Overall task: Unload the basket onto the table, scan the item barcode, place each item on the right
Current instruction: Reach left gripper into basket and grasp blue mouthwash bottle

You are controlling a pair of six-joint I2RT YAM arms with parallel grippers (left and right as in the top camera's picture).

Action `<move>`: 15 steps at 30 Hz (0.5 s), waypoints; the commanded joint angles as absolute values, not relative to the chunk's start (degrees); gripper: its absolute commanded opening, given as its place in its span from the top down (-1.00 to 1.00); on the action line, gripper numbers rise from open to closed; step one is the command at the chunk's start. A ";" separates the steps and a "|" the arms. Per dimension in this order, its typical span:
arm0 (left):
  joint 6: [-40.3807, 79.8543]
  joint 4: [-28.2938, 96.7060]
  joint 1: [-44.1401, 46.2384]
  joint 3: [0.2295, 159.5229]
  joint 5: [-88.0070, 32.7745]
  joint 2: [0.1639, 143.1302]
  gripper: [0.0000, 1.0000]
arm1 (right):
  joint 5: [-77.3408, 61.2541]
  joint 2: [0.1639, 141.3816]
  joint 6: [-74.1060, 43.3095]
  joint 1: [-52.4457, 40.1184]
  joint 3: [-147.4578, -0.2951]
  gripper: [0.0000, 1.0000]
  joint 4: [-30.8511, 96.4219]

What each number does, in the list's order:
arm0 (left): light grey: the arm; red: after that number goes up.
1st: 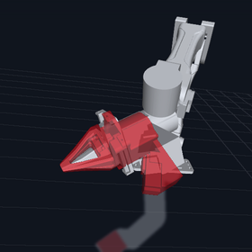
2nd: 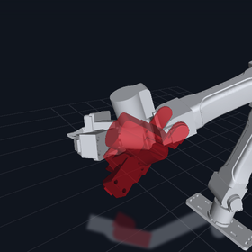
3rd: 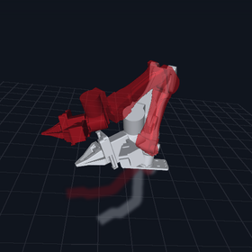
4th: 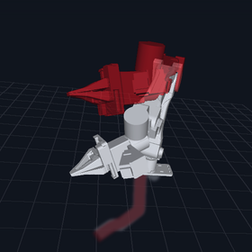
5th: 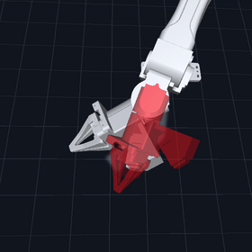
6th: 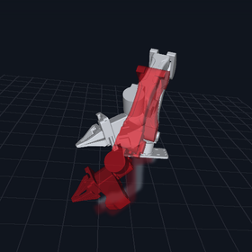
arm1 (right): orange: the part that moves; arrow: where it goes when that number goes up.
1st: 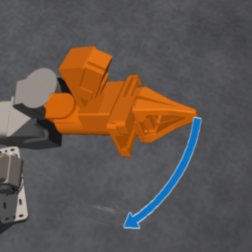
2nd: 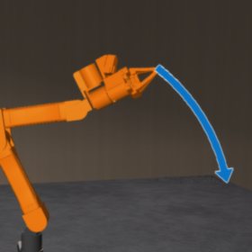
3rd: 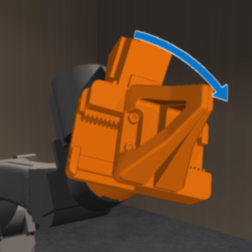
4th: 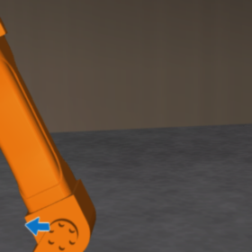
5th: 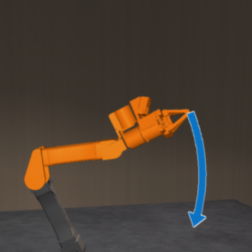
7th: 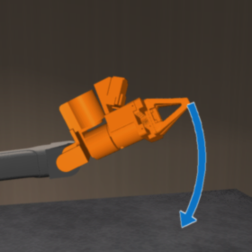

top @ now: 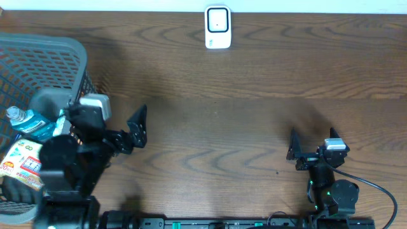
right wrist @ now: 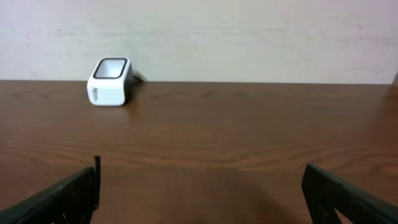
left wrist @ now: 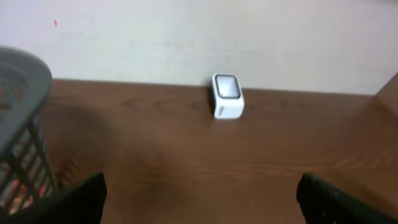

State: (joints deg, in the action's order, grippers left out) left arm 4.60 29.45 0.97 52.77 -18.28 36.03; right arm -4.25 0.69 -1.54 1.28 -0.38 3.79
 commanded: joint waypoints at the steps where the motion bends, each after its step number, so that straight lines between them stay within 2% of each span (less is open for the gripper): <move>1: 4.99 34.35 1.06 60.29 -20.78 38.11 -0.96 | -3.97 0.38 -2.33 0.80 -0.32 -0.99 3.99; 7: 5.76 29.26 1.06 60.86 -24.60 38.11 -0.96 | -3.97 0.38 -2.33 0.80 -0.32 -0.98 3.99; 11: 16.23 29.74 0.93 66.26 -9.91 40.97 -0.95 | -3.97 0.38 -2.33 0.82 -0.32 -0.99 3.99; 15: 16.67 38.13 0.93 77.30 1.08 50.37 -0.96 | -3.97 0.38 -2.33 0.80 -0.32 -0.98 4.01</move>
